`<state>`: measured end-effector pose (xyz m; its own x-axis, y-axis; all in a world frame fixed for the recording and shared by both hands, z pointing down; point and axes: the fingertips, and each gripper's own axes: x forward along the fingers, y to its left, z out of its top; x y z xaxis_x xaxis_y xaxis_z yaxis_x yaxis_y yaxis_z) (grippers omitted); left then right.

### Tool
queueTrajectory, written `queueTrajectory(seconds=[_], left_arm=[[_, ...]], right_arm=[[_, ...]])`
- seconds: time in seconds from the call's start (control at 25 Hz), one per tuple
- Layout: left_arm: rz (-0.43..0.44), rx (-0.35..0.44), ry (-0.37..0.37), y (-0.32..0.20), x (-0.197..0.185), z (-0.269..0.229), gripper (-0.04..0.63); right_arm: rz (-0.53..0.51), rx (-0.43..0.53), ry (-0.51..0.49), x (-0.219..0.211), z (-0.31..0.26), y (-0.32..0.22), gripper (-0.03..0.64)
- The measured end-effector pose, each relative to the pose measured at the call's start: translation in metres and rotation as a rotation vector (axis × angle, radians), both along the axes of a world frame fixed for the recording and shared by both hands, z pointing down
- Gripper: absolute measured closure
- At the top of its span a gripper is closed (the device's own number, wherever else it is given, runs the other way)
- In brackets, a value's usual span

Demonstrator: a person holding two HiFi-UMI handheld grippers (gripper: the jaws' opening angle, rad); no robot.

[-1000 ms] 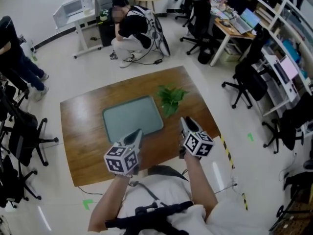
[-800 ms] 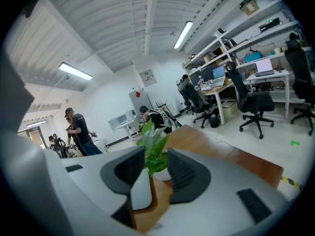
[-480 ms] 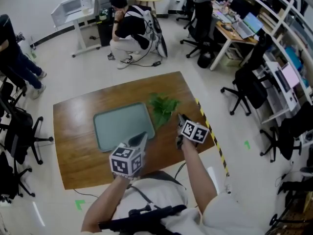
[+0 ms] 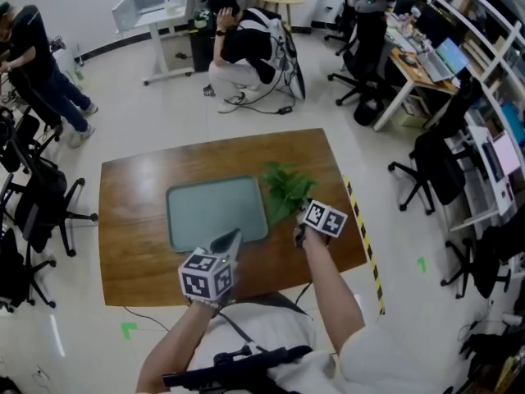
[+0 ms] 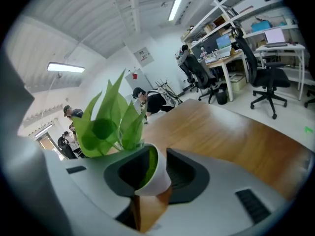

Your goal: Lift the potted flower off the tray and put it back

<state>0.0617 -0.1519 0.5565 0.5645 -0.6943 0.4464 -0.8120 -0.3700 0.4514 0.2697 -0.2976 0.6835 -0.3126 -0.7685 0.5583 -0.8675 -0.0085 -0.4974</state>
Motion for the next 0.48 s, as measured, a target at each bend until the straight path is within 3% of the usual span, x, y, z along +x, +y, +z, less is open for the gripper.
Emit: queueTrajectory(seconds=[0.24,0.48], left_arm=[[-0.089,-0.021,0.007,0.007,-0.03,0.007,0.6],[-0.138,-0.039,0.017,0.018,-0.058,0.012,0.6]], right_arm=[[0.024,-0.042,0.027,-0.001,0.012,-0.002,0.559],[0.019,-0.006,0.05,-0.012,-0.012,-0.004,0.569]])
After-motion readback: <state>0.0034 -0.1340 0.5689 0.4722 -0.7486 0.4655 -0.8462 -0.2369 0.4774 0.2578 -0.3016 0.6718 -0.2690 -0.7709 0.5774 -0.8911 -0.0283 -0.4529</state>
